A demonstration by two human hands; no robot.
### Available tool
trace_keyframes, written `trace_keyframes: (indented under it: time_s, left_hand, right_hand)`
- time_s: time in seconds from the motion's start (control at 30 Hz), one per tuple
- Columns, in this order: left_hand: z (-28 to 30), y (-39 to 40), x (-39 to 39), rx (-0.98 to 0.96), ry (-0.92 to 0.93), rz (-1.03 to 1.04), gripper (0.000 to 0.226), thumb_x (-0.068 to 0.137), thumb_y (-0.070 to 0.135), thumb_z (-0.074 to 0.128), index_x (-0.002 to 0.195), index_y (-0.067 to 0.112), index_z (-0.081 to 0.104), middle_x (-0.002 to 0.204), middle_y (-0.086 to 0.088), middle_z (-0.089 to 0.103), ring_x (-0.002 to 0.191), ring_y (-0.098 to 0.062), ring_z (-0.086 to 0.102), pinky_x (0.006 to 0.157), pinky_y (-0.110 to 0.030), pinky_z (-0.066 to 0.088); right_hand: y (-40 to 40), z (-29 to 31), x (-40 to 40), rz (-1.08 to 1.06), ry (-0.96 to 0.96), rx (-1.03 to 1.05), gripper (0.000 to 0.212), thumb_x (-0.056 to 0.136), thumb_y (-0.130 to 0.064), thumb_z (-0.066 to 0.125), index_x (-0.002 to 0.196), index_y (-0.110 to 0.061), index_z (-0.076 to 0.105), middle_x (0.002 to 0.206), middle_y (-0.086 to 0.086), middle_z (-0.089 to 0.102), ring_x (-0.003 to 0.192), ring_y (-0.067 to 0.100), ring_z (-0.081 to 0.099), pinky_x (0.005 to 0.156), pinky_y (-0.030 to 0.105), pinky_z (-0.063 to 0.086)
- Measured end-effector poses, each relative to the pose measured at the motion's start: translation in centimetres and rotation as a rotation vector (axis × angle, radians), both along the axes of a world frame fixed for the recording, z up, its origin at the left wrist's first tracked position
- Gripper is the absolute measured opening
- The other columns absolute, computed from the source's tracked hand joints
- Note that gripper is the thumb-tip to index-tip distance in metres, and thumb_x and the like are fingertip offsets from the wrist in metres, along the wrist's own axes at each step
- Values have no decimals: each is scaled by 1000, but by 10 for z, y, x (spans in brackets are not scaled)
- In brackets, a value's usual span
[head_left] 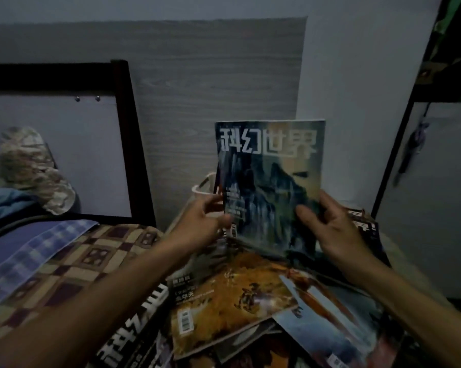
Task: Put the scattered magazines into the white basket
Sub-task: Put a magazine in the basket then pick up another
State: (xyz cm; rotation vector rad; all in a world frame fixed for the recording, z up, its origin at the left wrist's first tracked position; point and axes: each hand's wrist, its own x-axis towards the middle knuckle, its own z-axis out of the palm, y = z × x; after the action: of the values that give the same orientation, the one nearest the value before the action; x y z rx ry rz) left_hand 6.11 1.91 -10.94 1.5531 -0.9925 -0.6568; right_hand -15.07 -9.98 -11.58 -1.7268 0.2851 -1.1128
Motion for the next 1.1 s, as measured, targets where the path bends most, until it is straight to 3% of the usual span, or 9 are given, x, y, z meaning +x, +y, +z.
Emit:
trace_keyframes:
  time_s: [0.1, 0.27, 0.33, 0.4, 0.57, 0.67, 0.77, 0.9, 1.1]
  left_hand:
    - [-22, -1, 4, -50, 37, 93, 42, 92, 7, 62, 131, 19, 51, 102, -5, 64, 87, -16, 63, 62, -21, 50]
    - [-29, -16, 0, -202, -68, 131, 25, 96, 17, 59, 120, 20, 62, 106, 7, 70, 97, -10, 67, 75, -20, 56]
    - [-25, -22, 1, -253, -114, 180, 20, 96, 18, 59, 115, 20, 65, 106, 1, 72, 98, -16, 68, 84, -36, 57]
    - [-20, -28, 8, -291, -199, 235, 20, 96, 19, 59, 113, 28, 65, 102, 6, 72, 91, -12, 67, 84, -38, 57]
    - [28, -67, 47, -406, -251, 332, 13, 95, 22, 60, 106, 22, 67, 98, -4, 71, 85, -14, 68, 71, -31, 58]
    - [54, -102, 78, -454, -292, 414, 9, 91, 20, 66, 99, 22, 64, 92, 2, 67, 83, -12, 66, 63, -23, 54]
    - [46, -141, 103, -380, -460, 491, 8, 89, 20, 68, 91, 24, 61, 86, 5, 66, 79, -14, 64, 66, -28, 52]
    - [-9, -176, 129, -137, -560, 484, 11, 90, 15, 66, 91, 23, 58, 93, -1, 65, 82, -18, 60, 68, -30, 45]
    - [-42, -192, 144, 62, -642, 535, 8, 87, 29, 69, 90, 27, 62, 94, 0, 68, 85, -23, 64, 77, -39, 53]
  right_hand:
    - [-7, -12, -4, -3, 37, 3, 30, 87, -27, 57, 116, -33, 61, 109, -23, 73, 102, -3, 67, 76, 9, 52]
    - [-26, -6, -4, 15, 222, -46, 32, 94, -32, 55, 123, -44, 54, 117, -28, 68, 108, -6, 63, 87, 16, 54]
    - [-34, -4, -6, -106, 395, -243, 36, 99, -31, 54, 121, -58, 46, 118, -42, 59, 109, -16, 55, 91, 11, 45]
    - [-39, 6, -2, -228, 488, -458, 32, 98, -28, 56, 109, -57, 47, 102, -48, 58, 93, -19, 57, 75, 4, 43]
    - [-78, 52, 42, -343, 180, -331, 18, 91, -22, 65, 105, -31, 58, 100, -10, 70, 69, 8, 69, 49, 24, 51]
    - [-110, 70, 75, -392, 186, -279, 12, 92, -25, 59, 103, -25, 55, 93, 0, 70, 63, 22, 70, 51, 37, 54]
    - [-144, 52, 106, -378, 271, -265, 17, 95, -21, 53, 111, -27, 53, 101, 1, 70, 68, 19, 72, 57, 34, 56]
    - [-180, 2, 127, -377, 474, -348, 34, 94, -16, 58, 128, -21, 55, 119, 8, 68, 98, 28, 68, 83, 44, 57]
    - [-194, -32, 136, -607, 444, -404, 13, 82, -19, 68, 95, -18, 71, 84, 7, 72, 74, 24, 64, 62, 27, 41]
